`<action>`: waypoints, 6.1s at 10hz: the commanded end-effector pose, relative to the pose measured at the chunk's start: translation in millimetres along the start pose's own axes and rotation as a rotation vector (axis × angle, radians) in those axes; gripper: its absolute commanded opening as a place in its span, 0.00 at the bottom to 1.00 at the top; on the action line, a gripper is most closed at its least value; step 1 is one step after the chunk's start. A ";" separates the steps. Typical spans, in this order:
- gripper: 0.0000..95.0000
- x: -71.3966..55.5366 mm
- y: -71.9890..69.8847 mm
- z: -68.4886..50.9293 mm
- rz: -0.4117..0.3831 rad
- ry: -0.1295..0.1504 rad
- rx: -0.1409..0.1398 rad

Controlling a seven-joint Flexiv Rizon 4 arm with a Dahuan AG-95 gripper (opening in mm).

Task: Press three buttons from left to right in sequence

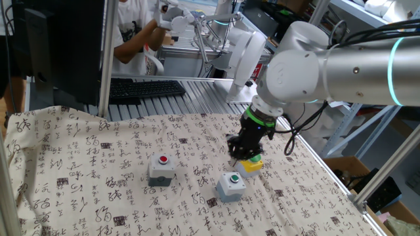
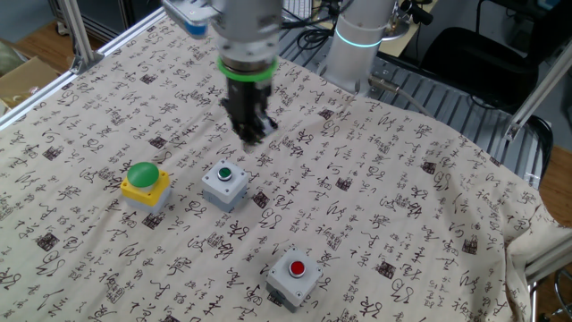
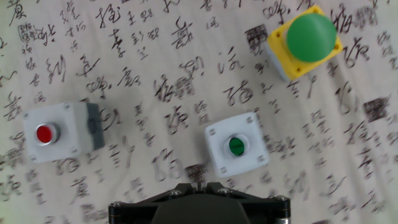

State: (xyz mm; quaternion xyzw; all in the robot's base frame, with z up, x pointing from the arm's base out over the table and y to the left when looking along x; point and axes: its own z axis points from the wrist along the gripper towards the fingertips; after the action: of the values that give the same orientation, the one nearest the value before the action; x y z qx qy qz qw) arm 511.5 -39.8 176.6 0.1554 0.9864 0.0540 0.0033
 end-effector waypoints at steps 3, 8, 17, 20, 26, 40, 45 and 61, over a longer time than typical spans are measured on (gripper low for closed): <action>0.00 -47.9 -41.7 -2.4 -0.063 0.004 0.027; 0.00 -108.1 -83.9 -1.9 -0.135 0.023 0.046; 0.00 -137.1 -110.8 4.4 -0.175 0.027 0.053; 0.00 -141.2 -113.5 4.4 -0.176 0.031 0.051; 0.00 -142.4 -112.3 6.7 -0.177 0.019 0.117; 0.00 -144.1 -121.6 46.1 -0.177 0.007 0.128; 0.00 -147.3 -122.5 56.5 -0.177 0.005 0.122; 0.00 -147.8 -122.1 78.7 -0.167 0.001 0.105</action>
State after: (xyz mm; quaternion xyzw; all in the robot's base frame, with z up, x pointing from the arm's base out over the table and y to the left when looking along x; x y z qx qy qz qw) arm 617.4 -192.6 86.4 0.0722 0.9974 0.0025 0.0004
